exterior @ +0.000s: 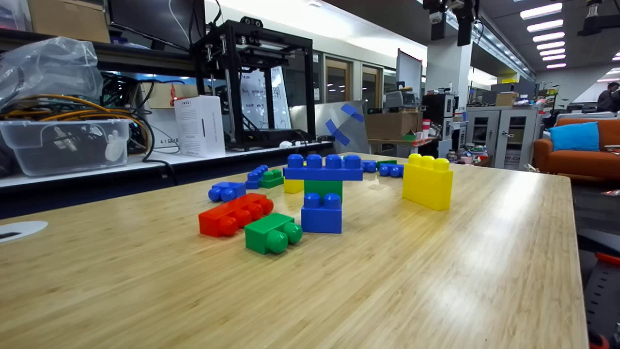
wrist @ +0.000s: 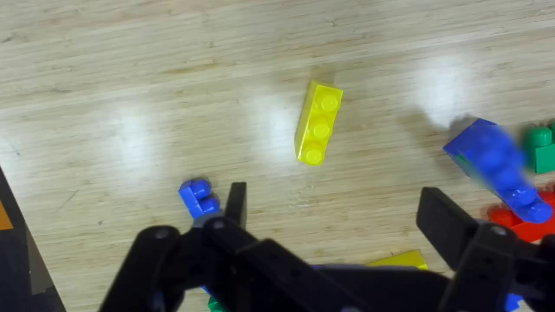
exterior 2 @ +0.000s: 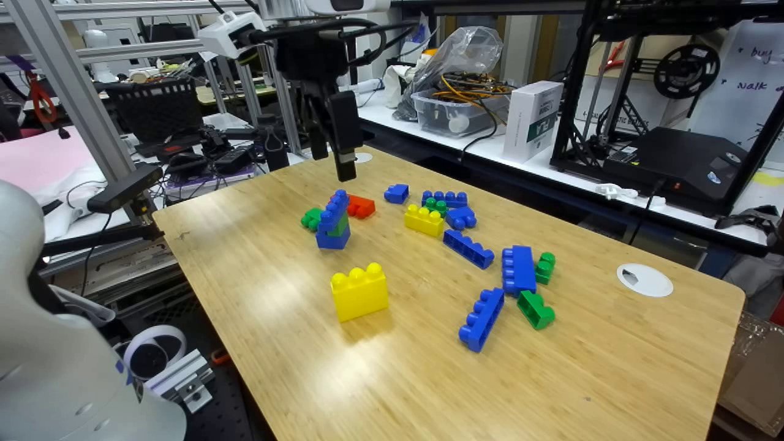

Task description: Pick up the blue and green object, move it to the right side of the table, then pick up the green object on the far right of the table and put it on the blue and green object

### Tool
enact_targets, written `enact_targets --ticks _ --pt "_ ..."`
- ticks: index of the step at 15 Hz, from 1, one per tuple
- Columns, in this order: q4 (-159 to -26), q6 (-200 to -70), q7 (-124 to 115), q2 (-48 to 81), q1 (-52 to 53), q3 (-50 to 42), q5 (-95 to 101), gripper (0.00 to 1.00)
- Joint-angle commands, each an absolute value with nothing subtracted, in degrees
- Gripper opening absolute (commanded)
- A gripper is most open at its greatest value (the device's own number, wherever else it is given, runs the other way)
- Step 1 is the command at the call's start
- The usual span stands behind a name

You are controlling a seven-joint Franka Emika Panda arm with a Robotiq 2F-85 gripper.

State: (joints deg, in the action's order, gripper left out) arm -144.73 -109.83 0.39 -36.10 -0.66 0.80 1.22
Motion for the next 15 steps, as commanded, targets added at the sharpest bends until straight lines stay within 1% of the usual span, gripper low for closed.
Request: enact_targets --ticks 1,8,15 --pt "-144.6 -109.7 0.2 -36.1 -0.4 0.6 1.4 1.00" --pt "-144.9 -111.1 1.1 -35.9 0.2 0.4 0.9 1.00" --pt "-147.6 -117.2 2.0 -32.4 4.6 1.5 -1.3 1.00"
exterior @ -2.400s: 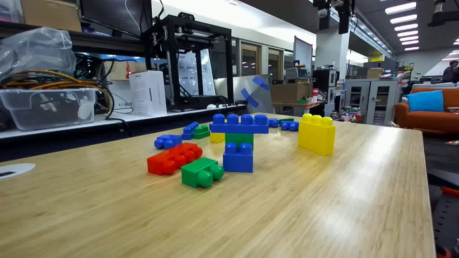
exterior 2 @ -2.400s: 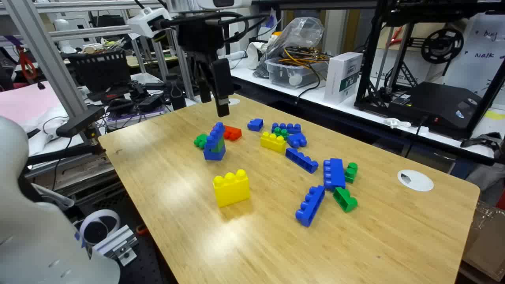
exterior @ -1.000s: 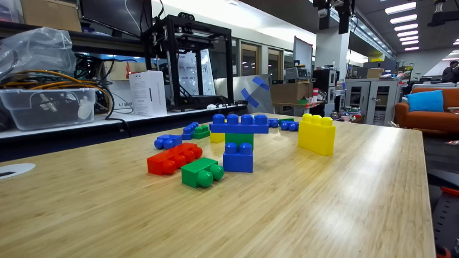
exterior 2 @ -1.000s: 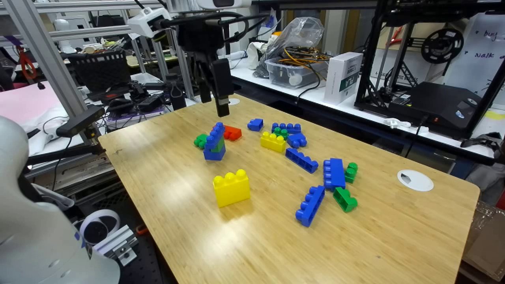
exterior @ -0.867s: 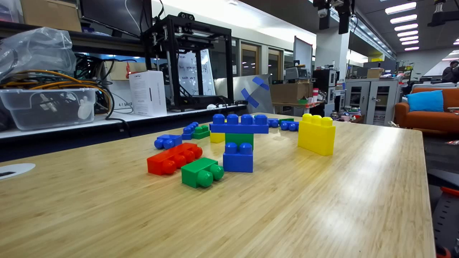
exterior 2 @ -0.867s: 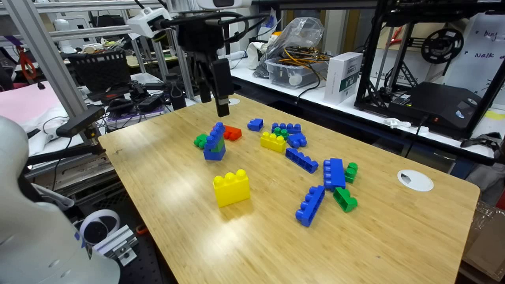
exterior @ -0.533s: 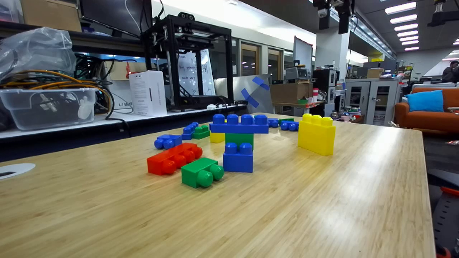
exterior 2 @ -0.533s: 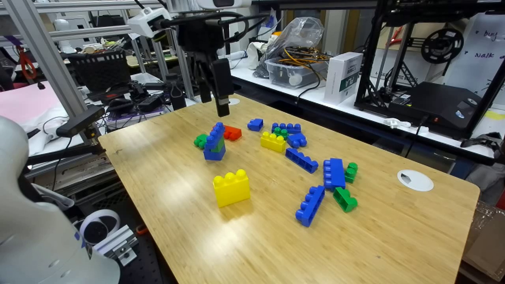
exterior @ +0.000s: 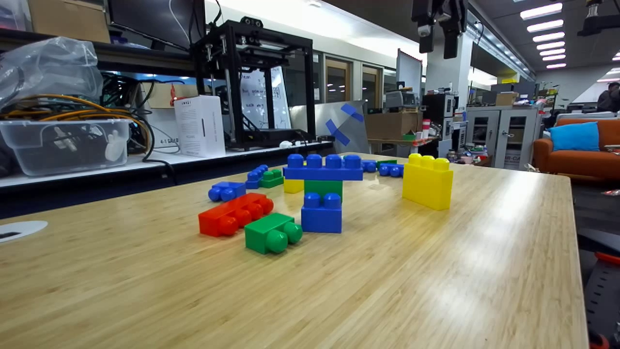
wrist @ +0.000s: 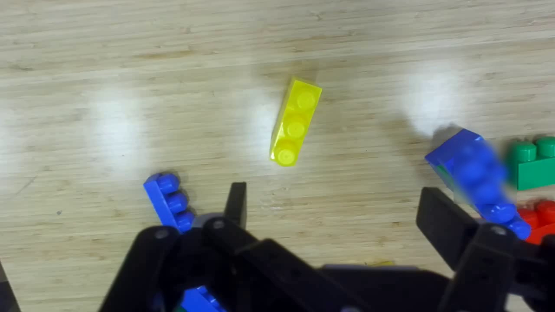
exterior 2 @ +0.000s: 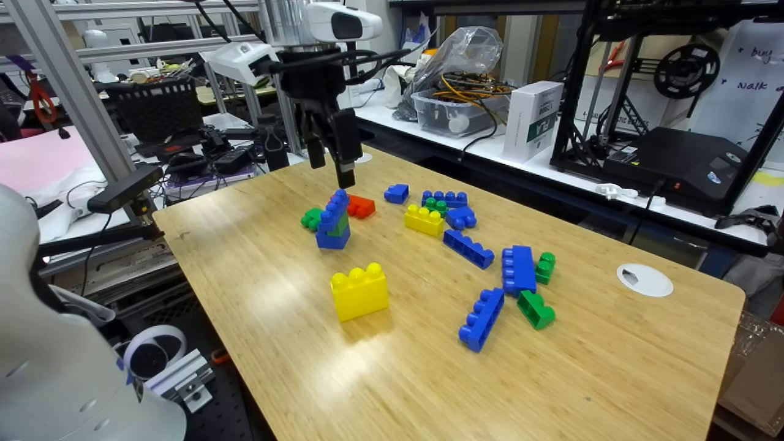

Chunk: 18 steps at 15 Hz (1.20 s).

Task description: Pick up the blue and green object, move it to the right side of the table, then pick up the green object on the far right of the table and put it on the blue and green object

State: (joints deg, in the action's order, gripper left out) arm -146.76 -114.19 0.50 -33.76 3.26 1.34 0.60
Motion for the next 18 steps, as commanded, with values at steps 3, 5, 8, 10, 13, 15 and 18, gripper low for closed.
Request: enact_targets --ticks 3,5,8,10,13,15,18 --pt "-146.9 -119.1 2.5 -29.5 7.0 2.4 -2.9 1.00" --pt "-145.7 -119.4 3.5 -27.5 8.6 3.1 -3.9 1.00" --pt "-144.9 -121.3 6.1 -24.9 10.8 4.6 -3.4 1.00" --pt "-144.3 -123.0 8.3 -22.4 11.9 5.4 -2.7 1.00" --pt "-142.9 -126.4 12.4 -18.2 12.8 6.2 -1.8 1.00" --pt "-141.5 -128.6 15.6 -15.1 13.1 6.3 -1.3 1.00" --pt "-137.9 -130.3 21.1 -9.5 13.3 6.5 -1.3 1.00"
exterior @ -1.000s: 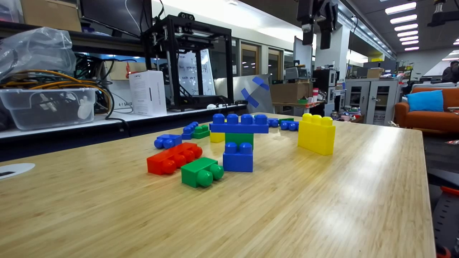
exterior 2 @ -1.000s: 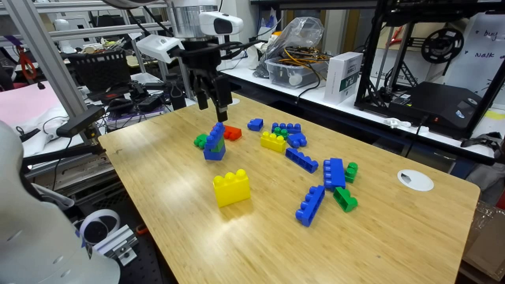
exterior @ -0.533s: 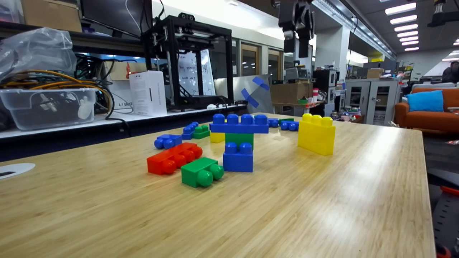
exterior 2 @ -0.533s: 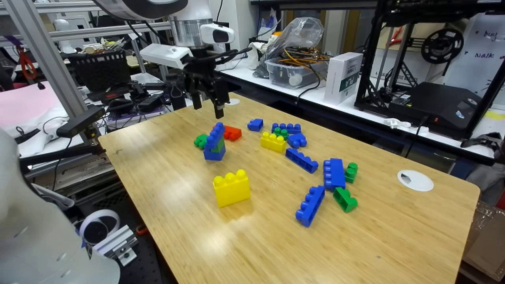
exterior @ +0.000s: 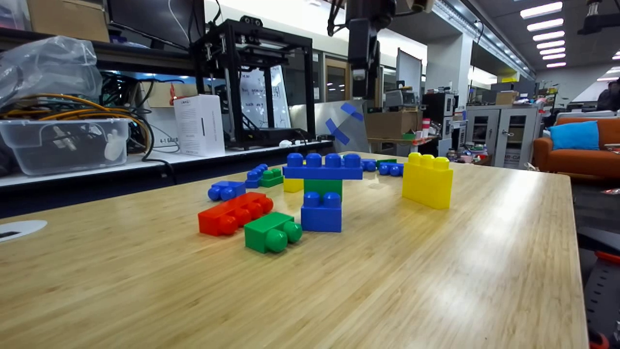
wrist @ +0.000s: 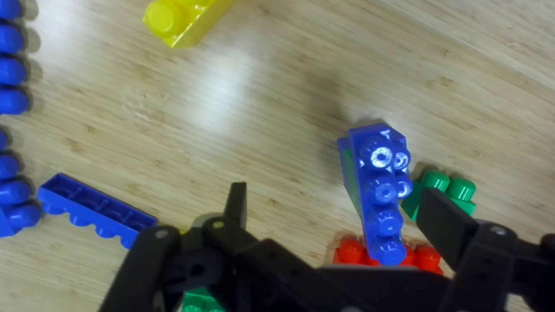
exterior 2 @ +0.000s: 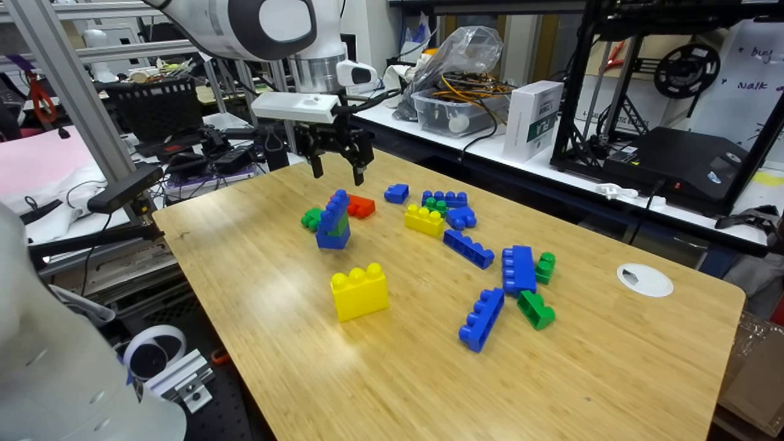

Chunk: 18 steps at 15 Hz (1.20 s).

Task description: Pick up the blue and green object, move it to the right side of the table, then pick up the green object on the far right of the table and put it on the blue and green object

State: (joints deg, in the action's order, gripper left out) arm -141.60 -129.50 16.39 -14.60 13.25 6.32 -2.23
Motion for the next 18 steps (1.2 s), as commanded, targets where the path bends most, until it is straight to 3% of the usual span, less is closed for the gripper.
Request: enact_targets --ticks 1,8,18 --pt "-136.4 -130.4 22.7 -7.5 13.3 6.6 -1.4 1.00" --pt "-131.0 -128.7 28.7 0.7 12.5 8.8 -2.2 1.00" --pt "-130.3 -125.0 28.5 2.7 12.3 10.1 -4.1 1.00"
